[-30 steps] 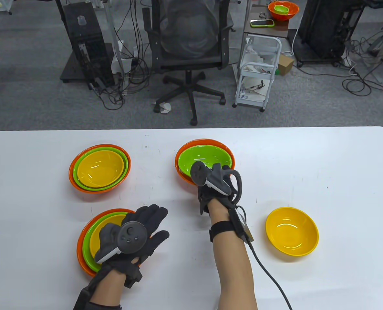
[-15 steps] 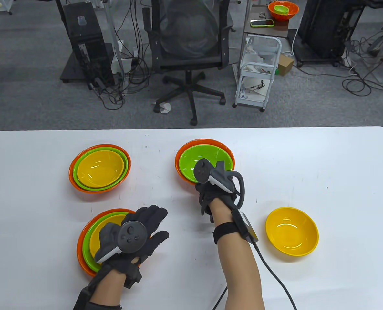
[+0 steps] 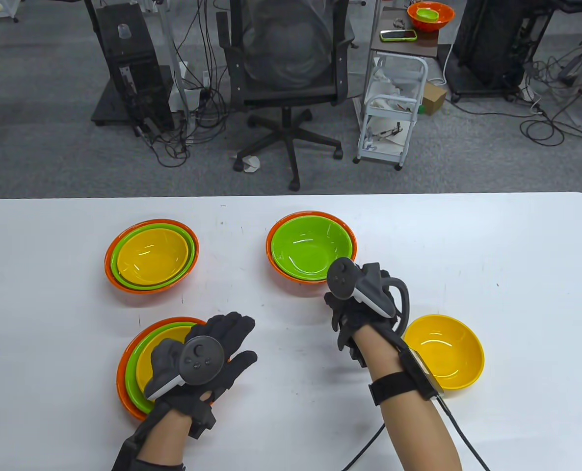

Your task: Nest bowls by size, largest on bottom, smallest on top

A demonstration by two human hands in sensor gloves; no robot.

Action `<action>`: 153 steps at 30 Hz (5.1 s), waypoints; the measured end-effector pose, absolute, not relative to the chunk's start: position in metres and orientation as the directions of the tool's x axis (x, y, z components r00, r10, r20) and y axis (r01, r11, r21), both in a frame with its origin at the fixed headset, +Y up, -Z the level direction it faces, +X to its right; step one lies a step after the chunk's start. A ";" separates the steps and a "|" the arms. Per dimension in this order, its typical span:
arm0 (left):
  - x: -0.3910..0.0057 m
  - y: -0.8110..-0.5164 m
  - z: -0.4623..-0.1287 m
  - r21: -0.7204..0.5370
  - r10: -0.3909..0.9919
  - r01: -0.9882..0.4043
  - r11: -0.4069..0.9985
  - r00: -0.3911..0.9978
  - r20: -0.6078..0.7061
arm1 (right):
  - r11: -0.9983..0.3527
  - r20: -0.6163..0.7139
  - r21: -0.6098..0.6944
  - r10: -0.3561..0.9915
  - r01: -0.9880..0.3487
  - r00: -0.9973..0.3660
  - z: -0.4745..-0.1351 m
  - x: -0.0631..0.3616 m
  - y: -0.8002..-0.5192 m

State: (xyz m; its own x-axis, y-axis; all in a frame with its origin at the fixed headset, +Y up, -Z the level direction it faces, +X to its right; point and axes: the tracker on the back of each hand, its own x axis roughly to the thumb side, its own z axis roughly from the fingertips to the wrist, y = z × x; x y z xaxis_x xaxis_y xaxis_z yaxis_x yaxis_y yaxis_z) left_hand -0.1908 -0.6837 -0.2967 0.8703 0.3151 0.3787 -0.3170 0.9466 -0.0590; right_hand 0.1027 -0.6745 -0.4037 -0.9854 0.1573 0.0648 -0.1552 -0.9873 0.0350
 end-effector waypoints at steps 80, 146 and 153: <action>-0.192 -0.688 -0.300 -0.086 0.320 -0.309 0.947 0.880 0.352 | -0.926 0.083 -0.362 0.086 -0.110 -0.993 -0.343 0.159 -0.674; -0.192 -0.692 -0.302 -0.098 0.310 -0.294 0.951 0.896 0.319 | -0.946 0.208 -0.050 0.303 -0.319 -0.930 -0.450 0.074 -0.710; -0.187 -0.695 -0.303 -0.116 0.295 -0.272 0.955 0.906 0.304 | -0.941 0.225 -0.037 0.320 -0.336 -0.920 -0.404 0.086 -0.697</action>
